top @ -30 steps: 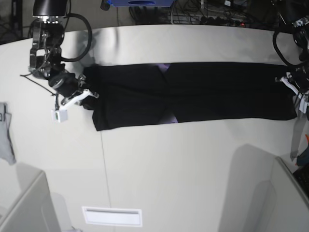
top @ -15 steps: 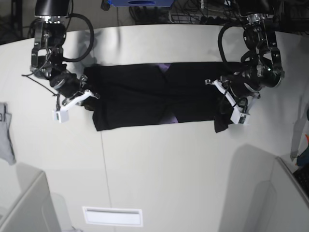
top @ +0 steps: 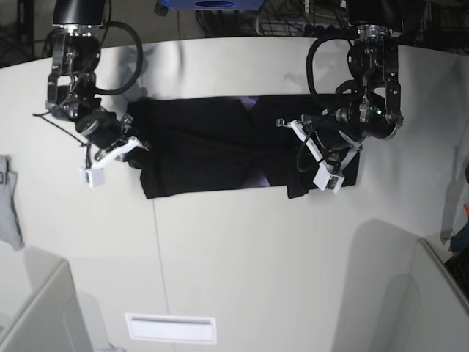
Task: Fold the T-shirt properly
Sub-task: 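Press the folded end flat with the left gripper and withdraw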
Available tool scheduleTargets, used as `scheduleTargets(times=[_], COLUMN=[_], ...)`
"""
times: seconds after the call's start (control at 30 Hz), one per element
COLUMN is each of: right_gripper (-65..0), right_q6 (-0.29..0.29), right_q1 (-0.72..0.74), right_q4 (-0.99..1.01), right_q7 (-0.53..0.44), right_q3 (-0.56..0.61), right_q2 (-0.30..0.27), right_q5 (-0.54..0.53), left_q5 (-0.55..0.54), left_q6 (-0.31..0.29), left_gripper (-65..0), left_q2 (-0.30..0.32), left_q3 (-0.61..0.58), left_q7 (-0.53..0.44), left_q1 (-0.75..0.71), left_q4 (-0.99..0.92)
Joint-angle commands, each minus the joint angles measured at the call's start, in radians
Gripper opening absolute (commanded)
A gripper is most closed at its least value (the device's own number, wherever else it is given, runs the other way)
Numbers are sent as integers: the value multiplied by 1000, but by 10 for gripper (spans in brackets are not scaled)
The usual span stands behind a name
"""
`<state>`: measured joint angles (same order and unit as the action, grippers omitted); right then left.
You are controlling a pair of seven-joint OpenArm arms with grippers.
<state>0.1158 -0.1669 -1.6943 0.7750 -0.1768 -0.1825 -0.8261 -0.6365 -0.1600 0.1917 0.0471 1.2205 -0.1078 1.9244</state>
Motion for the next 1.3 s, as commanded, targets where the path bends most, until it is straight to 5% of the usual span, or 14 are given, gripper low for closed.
scheduleTargets(times=[0.0, 0.23, 1.03, 1.27], right_gripper=[-650, -650, -650, -650], right_q6=[11, 11, 11, 11], right_q1=[13, 13, 8, 7], right_q4=[-19, -19, -19, -19], right_q7=[-18, -19, -19, -19], right_q3=[-5, -5, -5, -5], right_q2=[-12, -10, -7, -7], right_q5=[-12, -12, -12, -12], left_q5=[-16, -16, -16, -16], left_q6=[-3, -3, -3, -3], left_gripper=[-650, -650, -650, -390], left_q2=[5, 4, -27, -62], left_q3=[3, 3, -72, -69], left_q7=[-12, 69, 69, 68], left_q1=[9, 21, 43, 70], left_q4=[16, -4, -30, -33])
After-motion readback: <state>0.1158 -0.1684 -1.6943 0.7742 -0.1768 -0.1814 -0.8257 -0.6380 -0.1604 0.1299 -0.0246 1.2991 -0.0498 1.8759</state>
